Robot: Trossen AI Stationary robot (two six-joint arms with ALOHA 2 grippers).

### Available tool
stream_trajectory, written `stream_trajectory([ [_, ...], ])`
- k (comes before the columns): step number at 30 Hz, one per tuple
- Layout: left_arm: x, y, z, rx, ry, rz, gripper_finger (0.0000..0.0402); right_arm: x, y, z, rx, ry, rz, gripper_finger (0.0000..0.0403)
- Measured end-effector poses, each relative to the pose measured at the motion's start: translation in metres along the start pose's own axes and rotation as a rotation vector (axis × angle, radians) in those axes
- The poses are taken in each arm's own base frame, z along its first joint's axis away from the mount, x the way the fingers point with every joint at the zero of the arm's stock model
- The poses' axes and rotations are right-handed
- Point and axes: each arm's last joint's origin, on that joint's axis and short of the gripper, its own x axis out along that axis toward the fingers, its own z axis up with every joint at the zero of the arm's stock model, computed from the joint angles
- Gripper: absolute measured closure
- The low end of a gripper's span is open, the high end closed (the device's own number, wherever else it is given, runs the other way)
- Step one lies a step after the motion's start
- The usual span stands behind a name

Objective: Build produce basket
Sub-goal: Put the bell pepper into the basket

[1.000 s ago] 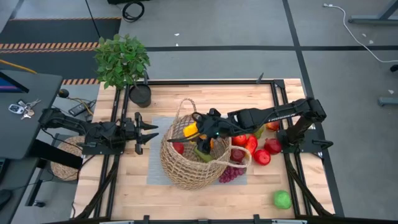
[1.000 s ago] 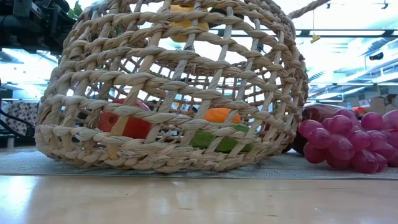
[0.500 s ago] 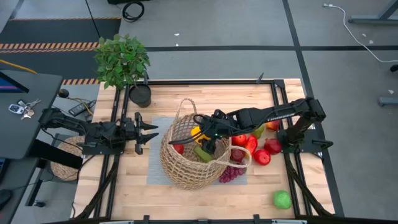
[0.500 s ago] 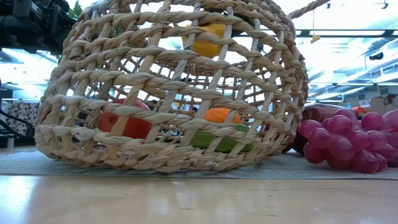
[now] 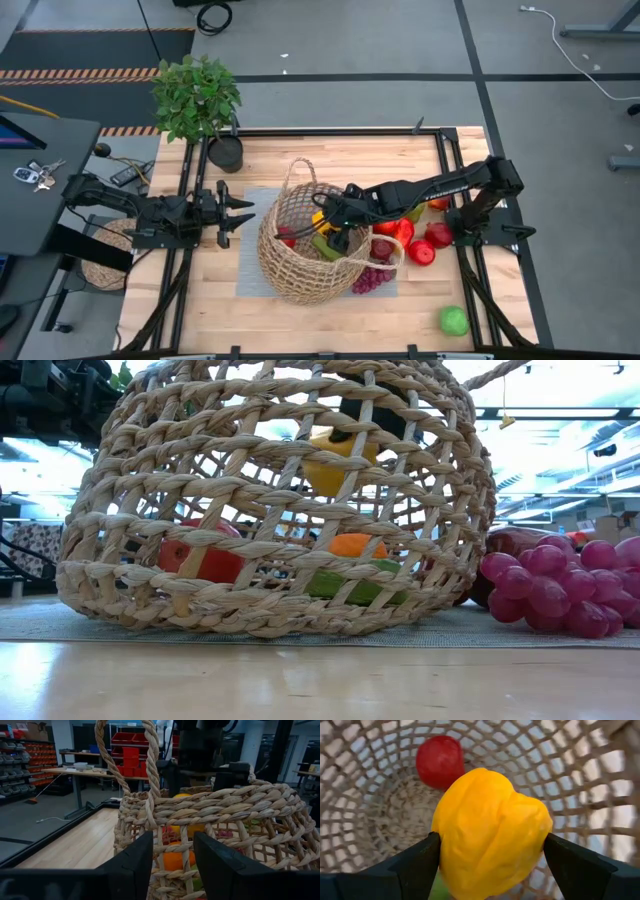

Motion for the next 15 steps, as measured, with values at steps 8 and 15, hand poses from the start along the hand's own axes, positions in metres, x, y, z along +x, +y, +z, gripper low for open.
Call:
stream_trajectory([
  [8, 0.0000, 0.0000, 0.0000, 0.000, 0.000, 0.000, 0.0249, 0.0050, -0.0013, -0.0054, 0.005, 0.030, 0.020, 0.0057],
  [15, 0.0000, 0.0000, 0.0000, 0.000, 0.000, 0.000, 0.0254, 0.0051, -0.0004, -0.0036, 0.009, 0.012, 0.029, 0.0057],
])
